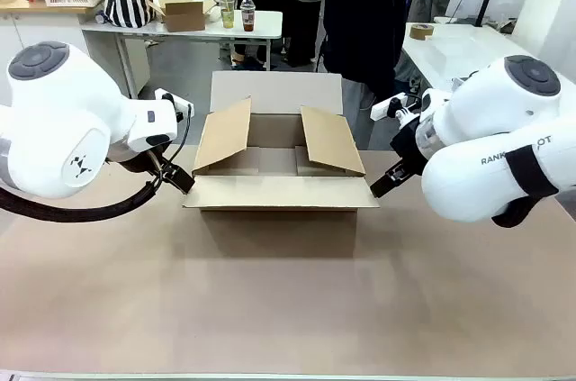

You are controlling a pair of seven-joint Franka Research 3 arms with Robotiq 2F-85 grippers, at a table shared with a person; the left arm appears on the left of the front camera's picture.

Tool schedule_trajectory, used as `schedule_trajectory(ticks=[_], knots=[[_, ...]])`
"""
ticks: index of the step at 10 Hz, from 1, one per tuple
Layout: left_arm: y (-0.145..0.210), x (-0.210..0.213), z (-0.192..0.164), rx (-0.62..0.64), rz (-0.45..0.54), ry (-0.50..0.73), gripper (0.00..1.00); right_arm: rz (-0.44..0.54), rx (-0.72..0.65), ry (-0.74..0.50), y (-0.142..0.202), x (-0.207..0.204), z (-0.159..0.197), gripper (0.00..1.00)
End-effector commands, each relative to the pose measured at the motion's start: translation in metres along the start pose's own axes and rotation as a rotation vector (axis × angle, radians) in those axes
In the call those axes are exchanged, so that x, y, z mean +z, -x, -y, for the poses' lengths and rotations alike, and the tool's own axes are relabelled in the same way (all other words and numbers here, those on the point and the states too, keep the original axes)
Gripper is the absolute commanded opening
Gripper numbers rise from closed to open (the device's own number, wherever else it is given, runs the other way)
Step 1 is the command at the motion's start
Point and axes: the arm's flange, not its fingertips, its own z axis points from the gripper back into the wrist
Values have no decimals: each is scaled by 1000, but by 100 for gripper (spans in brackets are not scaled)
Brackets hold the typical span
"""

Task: Pack the gift set into the box.
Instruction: Place both hands on the side flaps of the Package Box and spread them outward.

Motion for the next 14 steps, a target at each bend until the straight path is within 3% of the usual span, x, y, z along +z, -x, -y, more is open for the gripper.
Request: schedule_trajectory(ticks=[1,14], knots=[[0,0,0,0,2,0,100,0,0,0,0,0,0,100],[0,0,0,0,2,0,100,0,0,0,0,0,0,100]])
